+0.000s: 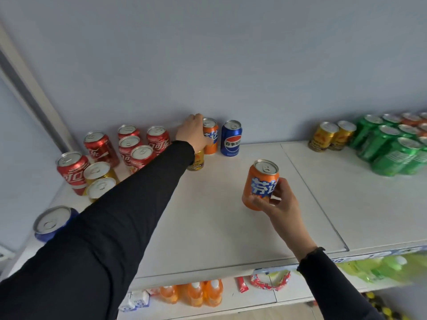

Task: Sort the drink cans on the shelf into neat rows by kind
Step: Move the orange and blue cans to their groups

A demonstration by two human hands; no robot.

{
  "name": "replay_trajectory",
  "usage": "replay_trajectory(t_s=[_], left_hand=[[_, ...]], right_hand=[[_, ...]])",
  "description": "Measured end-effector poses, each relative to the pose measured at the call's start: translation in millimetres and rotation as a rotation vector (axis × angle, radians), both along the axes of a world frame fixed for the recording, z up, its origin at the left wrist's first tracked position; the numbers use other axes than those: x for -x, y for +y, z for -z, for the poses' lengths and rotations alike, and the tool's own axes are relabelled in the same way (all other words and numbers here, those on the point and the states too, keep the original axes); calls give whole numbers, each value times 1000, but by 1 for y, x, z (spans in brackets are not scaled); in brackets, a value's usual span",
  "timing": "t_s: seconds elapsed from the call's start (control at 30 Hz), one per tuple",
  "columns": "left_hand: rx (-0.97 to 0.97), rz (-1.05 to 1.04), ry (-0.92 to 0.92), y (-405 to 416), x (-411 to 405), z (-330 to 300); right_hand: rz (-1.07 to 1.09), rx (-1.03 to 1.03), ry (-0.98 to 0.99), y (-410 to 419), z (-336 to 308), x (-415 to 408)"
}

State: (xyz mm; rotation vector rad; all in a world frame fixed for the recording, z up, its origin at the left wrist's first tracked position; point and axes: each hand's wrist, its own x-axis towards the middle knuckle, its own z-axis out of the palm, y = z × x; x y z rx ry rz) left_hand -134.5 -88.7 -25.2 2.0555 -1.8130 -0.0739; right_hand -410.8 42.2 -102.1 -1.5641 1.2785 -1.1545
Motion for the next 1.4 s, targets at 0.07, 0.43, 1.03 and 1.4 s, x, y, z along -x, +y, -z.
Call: replay_trajectory(t_s=[0.07, 0.43, 1.03, 1.4], left_hand=[[-10, -33, -32, -13, 5, 8], [123, -130, -221, 16, 28, 6], [220, 488, 432, 93, 259, -2], [79, 691, 345, 25, 527, -16]], right_hand=[[1, -3, 1, -9, 0, 12], [-8, -24, -76, -23, 4, 44], [405, -5, -51, 21, -25, 234], [397, 39, 36, -71, -21, 489]])
